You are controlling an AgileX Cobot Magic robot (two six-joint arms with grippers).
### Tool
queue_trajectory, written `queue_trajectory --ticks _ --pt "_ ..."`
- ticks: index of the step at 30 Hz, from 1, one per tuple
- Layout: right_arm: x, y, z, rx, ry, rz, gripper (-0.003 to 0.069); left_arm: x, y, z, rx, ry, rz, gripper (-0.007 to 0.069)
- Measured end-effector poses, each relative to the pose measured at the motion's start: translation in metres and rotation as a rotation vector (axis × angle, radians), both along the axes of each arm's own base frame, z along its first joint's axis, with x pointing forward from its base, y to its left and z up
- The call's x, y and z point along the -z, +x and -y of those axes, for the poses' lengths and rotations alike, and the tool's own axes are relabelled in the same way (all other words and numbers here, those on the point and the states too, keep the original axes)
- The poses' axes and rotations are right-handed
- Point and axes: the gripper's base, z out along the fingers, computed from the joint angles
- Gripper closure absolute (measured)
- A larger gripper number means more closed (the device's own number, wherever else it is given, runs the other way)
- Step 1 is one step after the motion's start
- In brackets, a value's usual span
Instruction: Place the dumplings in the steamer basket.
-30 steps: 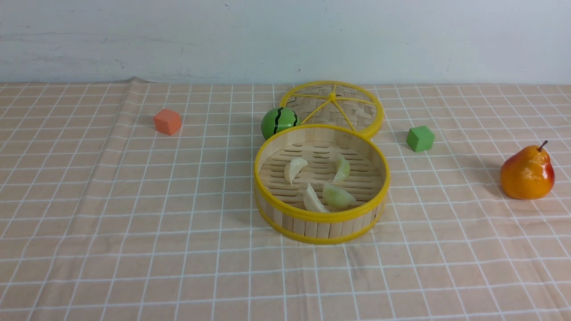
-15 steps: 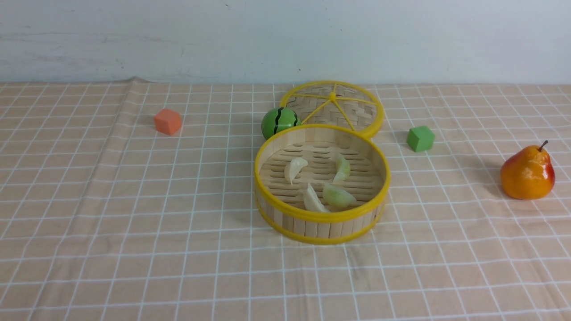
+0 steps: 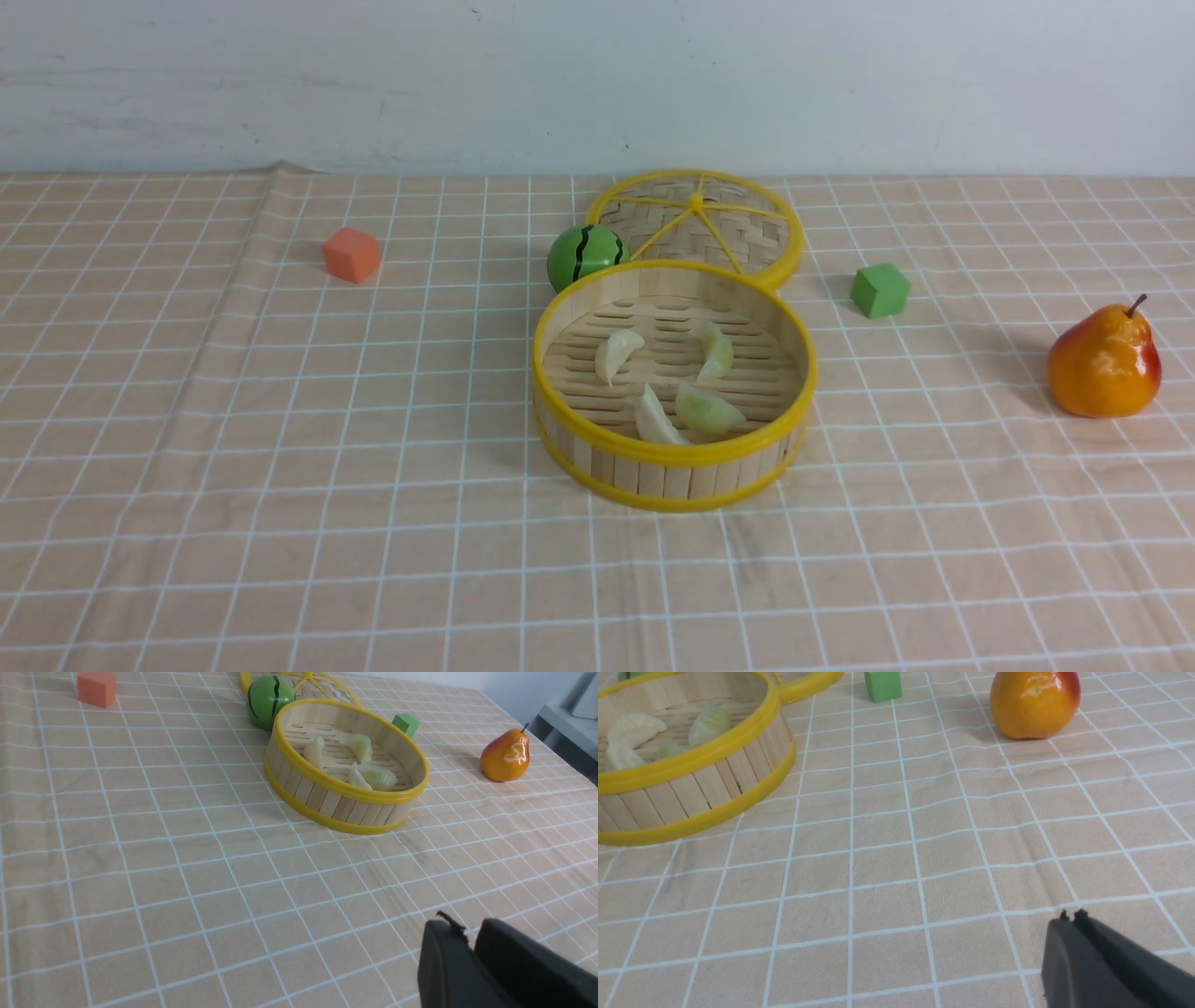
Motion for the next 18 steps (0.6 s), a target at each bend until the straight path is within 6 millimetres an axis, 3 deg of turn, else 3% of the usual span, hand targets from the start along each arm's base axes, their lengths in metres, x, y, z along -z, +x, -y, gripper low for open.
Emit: queue_trajectory --ticks 10,18 --pt "0.000 0.000 0.000 0.000 0.000 0.000 0.0665 0.002 0.001 0.000 0.000 0.003 -0.004 0.0533" --pt "0.000 0.000 0.000 0.000 0.000 0.000 0.0661 0.028 0.021 0.005 -0.107 0.010 0.066 0.0579"
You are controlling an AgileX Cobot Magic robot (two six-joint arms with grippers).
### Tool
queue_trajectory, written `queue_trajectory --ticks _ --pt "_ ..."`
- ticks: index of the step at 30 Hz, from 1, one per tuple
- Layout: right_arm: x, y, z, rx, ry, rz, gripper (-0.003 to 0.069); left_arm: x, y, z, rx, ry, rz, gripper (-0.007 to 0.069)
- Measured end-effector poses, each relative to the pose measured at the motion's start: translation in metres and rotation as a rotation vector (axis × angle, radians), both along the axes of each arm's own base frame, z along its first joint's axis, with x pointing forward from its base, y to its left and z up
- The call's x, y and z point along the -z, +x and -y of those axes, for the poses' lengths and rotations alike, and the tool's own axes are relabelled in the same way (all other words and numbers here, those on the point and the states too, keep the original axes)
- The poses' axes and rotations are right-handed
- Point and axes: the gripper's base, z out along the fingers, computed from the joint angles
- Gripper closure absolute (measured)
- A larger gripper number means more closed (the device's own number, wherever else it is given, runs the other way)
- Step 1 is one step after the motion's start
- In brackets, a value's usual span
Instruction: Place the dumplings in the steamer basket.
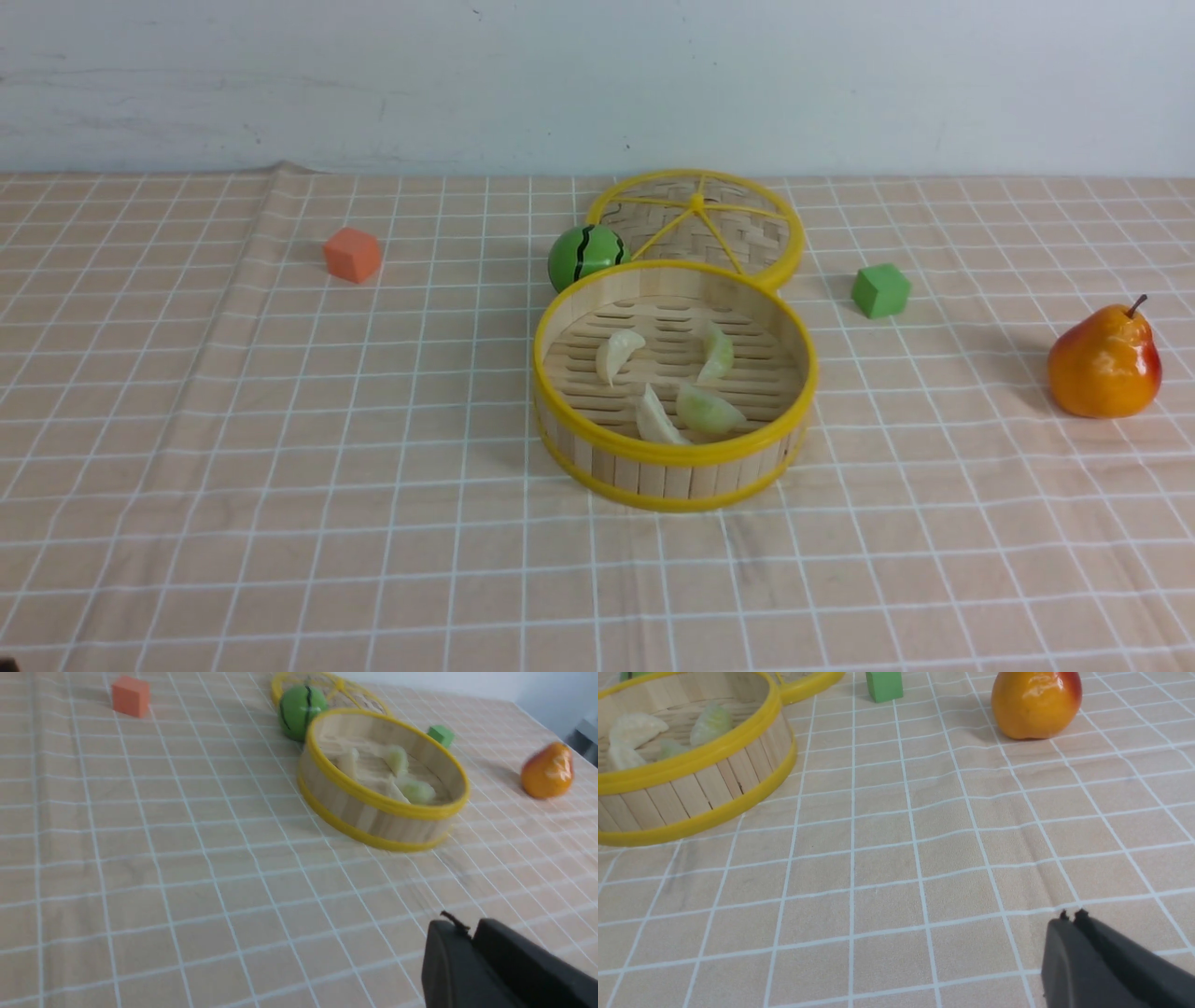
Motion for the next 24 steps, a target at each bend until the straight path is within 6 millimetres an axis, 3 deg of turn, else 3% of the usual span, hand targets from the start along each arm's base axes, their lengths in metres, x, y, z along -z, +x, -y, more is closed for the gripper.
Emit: queue_trajectory --ticks 2,6,12,24 --pt "0.000 0.000 0.000 0.000 0.000 0.000 0.0662 0.015 0.012 -0.001 -0.116 0.002 0.081 0.0638" --pt "0.000 0.000 0.000 0.000 0.000 0.000 0.0659 0.043 0.025 -0.007 -0.279 0.004 0.163 0.0638" --pt "0.000 0.000 0.000 0.000 0.000 0.000 0.0655 0.071 0.024 -0.016 -0.444 -0.001 0.201 0.0638" --pt "0.000 0.000 0.000 -0.001 0.008 0.000 0.0645 0.102 0.021 -0.016 -0.428 0.075 -0.030 0.0638"
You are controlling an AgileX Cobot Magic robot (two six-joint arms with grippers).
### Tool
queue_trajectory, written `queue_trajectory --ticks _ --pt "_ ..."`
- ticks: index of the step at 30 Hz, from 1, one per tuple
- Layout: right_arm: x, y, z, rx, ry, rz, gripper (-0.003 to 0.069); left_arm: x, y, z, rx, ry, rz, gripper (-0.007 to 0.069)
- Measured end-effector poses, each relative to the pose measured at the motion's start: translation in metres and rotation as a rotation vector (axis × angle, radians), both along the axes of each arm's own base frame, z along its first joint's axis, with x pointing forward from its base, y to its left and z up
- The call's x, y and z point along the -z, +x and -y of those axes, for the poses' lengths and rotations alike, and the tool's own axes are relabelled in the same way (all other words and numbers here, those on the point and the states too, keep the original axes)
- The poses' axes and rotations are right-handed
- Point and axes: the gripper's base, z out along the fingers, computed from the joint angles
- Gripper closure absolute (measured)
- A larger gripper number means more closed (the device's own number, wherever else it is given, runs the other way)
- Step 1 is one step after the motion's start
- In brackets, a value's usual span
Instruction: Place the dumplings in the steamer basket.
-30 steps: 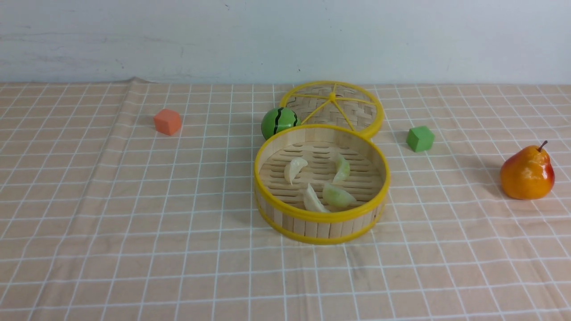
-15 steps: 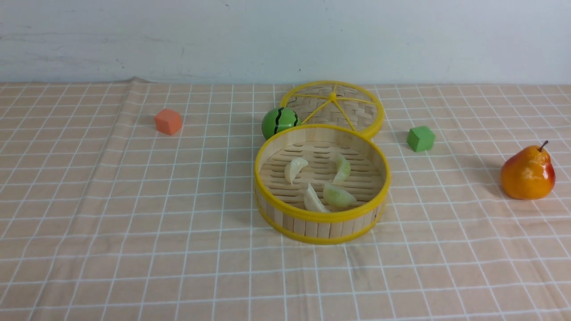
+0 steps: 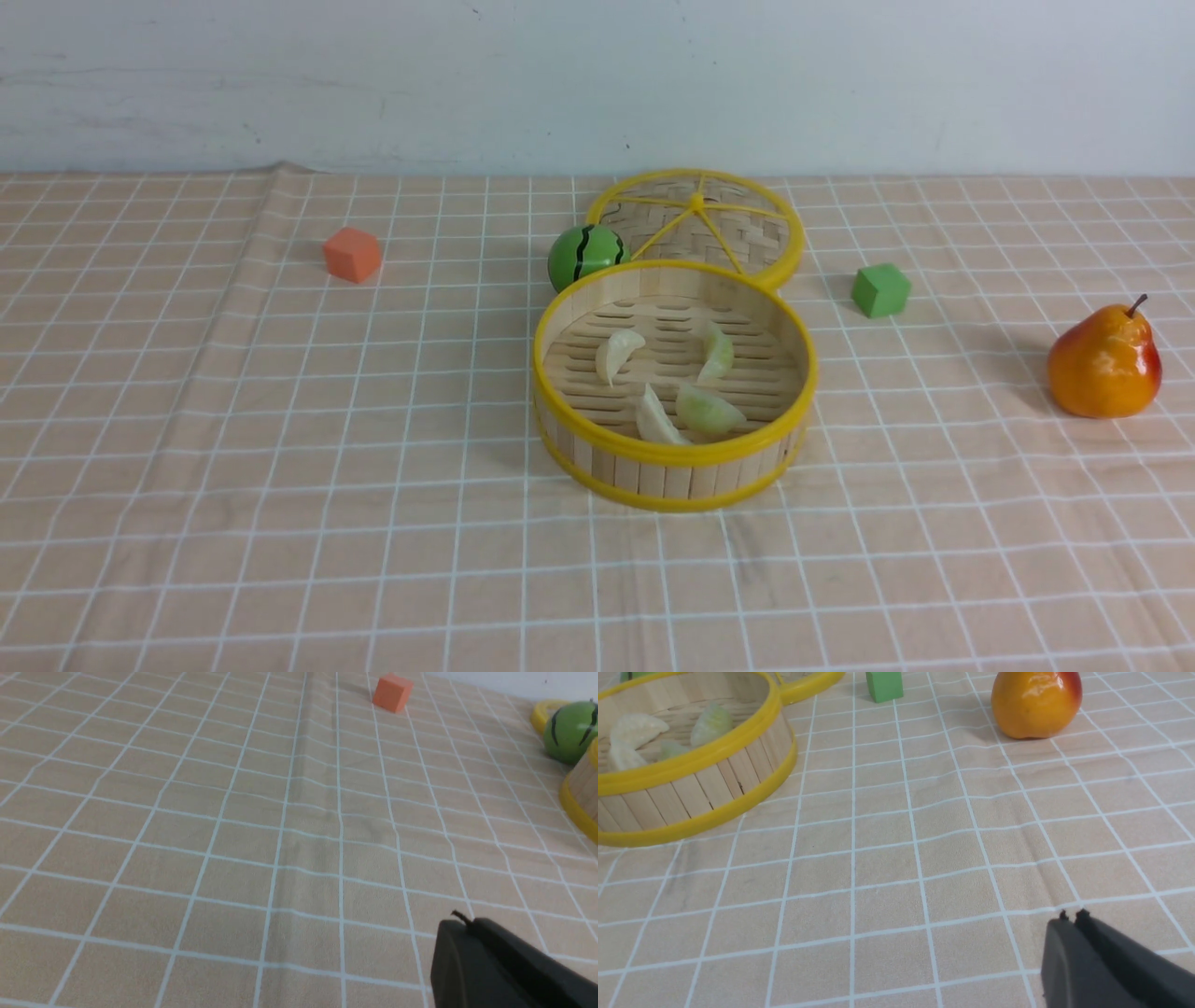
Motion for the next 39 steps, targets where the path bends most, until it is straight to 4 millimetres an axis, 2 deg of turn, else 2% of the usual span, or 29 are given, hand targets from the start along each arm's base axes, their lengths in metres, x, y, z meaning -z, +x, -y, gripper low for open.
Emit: queue_trajectory --ticks 39 --pt "0.0000 0.0000 0.0000 0.000 0.001 0.000 0.0627 0.0021 -0.0006 0.0003 0.006 0.006 -0.024 0.0638"
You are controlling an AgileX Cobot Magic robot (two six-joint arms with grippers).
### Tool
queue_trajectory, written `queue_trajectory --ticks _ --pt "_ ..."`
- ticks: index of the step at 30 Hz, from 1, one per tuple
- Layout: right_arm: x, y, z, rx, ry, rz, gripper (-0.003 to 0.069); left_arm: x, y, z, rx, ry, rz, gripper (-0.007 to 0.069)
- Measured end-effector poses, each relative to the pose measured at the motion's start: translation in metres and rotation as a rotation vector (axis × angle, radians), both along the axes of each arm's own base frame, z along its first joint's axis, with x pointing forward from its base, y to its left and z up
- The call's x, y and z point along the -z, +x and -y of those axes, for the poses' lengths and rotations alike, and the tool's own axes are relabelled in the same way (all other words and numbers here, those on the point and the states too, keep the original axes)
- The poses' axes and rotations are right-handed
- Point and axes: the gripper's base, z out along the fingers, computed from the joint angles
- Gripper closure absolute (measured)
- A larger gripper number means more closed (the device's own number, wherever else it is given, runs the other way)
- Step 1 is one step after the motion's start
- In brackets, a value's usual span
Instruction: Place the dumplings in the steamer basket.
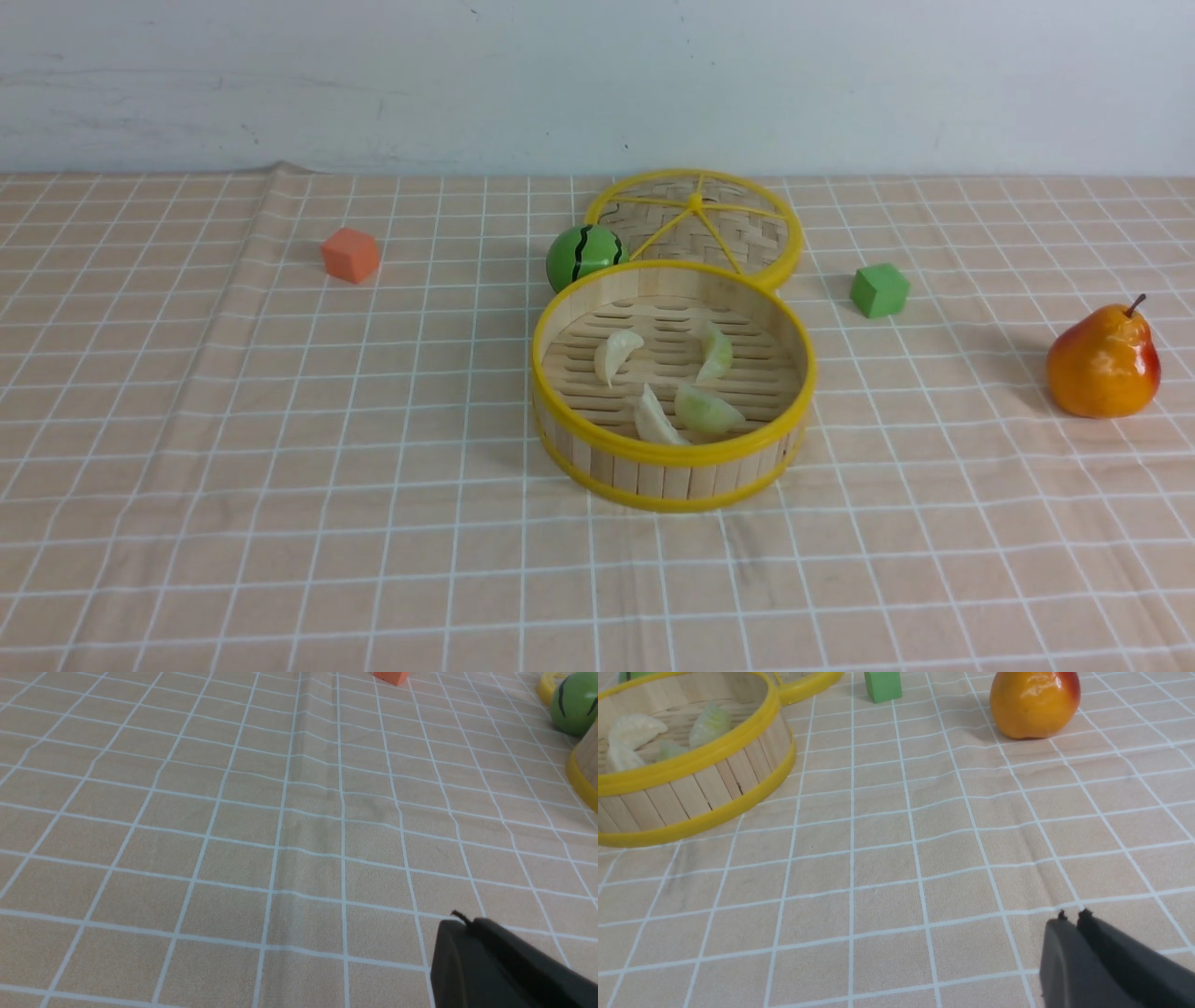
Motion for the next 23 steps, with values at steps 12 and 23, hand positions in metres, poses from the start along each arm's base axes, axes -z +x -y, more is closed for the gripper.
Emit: queue_trajectory --ticks 12,23 --pt "0.0000 0.0000 0.0000 0.000 0.000 0.000 0.0617 0.0000 0.0000 0.0000 0.000 0.000 0.000 0.0636" --pt "0.0001 0.0000 0.0000 0.000 -0.001 -0.001 0.0606 0.0000 0.0000 0.0000 0.000 0.000 0.000 0.0627"
